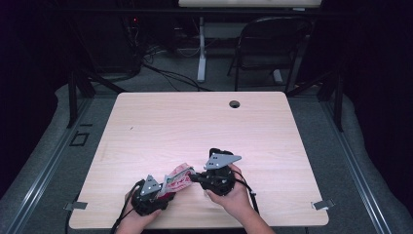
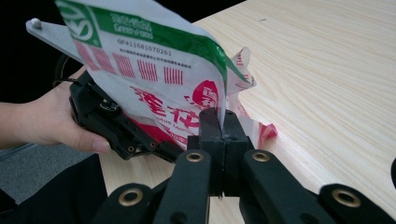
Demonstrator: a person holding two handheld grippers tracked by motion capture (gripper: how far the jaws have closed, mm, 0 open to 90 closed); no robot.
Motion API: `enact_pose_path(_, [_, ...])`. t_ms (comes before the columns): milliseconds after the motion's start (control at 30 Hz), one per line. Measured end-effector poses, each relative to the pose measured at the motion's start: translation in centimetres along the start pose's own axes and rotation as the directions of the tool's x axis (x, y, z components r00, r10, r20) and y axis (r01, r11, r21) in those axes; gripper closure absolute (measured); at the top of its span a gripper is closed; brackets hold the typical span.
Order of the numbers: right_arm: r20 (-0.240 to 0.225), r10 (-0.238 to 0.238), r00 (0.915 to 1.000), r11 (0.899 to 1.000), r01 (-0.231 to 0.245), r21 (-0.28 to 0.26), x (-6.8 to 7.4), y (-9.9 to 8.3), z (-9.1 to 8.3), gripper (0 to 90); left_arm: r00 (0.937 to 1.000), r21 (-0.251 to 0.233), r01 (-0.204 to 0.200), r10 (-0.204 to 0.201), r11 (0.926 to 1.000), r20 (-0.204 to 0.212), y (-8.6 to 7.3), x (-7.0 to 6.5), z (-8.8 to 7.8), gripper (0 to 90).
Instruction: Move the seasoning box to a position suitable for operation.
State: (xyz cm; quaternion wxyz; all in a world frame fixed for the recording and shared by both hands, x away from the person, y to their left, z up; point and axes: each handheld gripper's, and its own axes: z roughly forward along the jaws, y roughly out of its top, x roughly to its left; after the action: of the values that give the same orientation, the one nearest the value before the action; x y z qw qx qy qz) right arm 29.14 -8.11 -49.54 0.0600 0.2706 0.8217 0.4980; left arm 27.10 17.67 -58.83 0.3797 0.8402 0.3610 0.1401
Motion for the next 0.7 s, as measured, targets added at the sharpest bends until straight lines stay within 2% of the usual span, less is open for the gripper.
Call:
enact_pose_path(300, [0.000,-0.012,0.9999,1.000,0.012,-0.004,0.24,0.22,-0.07,90.0,1.0000,-0.006,0.001,-0.001,1.0000,-0.009,-0.03,-0.02,-0.02,54.7])
enact_pose_path(400, [-0.001,-0.015,0.9999,1.000,0.015,-0.004,0.35,0.28,-0.11,90.0,0.9998,-0.001,-0.017,0.017,0.9999,-0.005,-0.03,0.05,-0.08,57.1])
enact_pose_path(467, [-0.003,-0.019,0.9998,1.000,0.019,-0.005,0.44,0.31,-0.10,90.0,0.9998,-0.001,-0.020,0.020,0.9998,-0.004,-0.03,-0.03,-0.10,62.2])
enact_pose_path(700, [-0.008,-0.019,0.9998,1.000,0.019,-0.005,0.43,0.30,-0.07,90.0,0.9996,-0.003,-0.029,0.029,0.9996,-0.004,-0.03,-0.04,-0.11,65.1])
